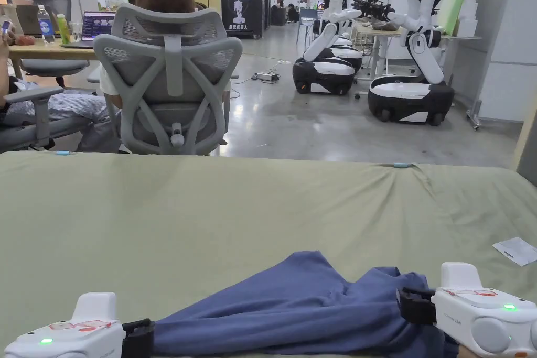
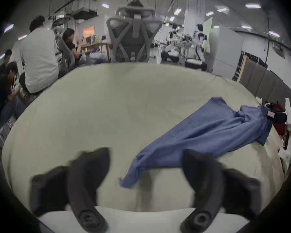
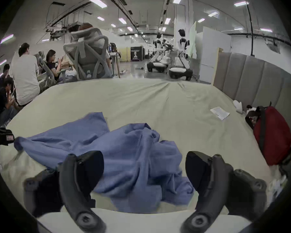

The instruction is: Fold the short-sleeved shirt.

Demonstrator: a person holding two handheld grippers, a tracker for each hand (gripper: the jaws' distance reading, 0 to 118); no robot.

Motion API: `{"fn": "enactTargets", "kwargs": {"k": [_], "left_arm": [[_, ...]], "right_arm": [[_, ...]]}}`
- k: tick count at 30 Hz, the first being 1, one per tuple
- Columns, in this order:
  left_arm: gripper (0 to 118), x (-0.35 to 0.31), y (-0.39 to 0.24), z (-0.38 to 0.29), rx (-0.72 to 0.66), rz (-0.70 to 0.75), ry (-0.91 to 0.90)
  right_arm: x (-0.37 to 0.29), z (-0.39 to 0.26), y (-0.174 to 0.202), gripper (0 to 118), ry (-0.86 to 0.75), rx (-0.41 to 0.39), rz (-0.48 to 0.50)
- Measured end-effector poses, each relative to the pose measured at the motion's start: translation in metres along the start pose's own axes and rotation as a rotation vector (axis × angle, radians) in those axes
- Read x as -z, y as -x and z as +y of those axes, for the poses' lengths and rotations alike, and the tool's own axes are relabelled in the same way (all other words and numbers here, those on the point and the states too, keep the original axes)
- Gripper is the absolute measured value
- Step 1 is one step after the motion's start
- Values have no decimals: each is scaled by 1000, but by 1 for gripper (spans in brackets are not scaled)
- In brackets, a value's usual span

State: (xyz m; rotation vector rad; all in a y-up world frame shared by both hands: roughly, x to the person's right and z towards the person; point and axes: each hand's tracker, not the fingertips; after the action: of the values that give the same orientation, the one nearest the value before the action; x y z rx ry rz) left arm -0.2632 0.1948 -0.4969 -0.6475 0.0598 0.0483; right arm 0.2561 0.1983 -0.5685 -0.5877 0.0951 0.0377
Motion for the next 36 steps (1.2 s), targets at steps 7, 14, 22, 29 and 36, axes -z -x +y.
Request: {"fn": "enactTargets", "kwargs": {"k": [7,14,22,29,36], "left_arm": [[79,-86,-37,-47,105,-2,-145],[0,-120,-53,-81,96,-45,-93],[0,-73,18,-54,-59,-68,104],[104,-11,34,-7,18,-61,98],[11,62,20,1,86,-124,248]], "right_arm": [[-120,-53,38,80,-162,-14,15],[-172,-91,72,0,-185,23,56],[-173,-99,75,0,-166,32,74],[-152,-102,71,0,-133,44,76],[-127,-97,48,0,-72,70,30]]}}
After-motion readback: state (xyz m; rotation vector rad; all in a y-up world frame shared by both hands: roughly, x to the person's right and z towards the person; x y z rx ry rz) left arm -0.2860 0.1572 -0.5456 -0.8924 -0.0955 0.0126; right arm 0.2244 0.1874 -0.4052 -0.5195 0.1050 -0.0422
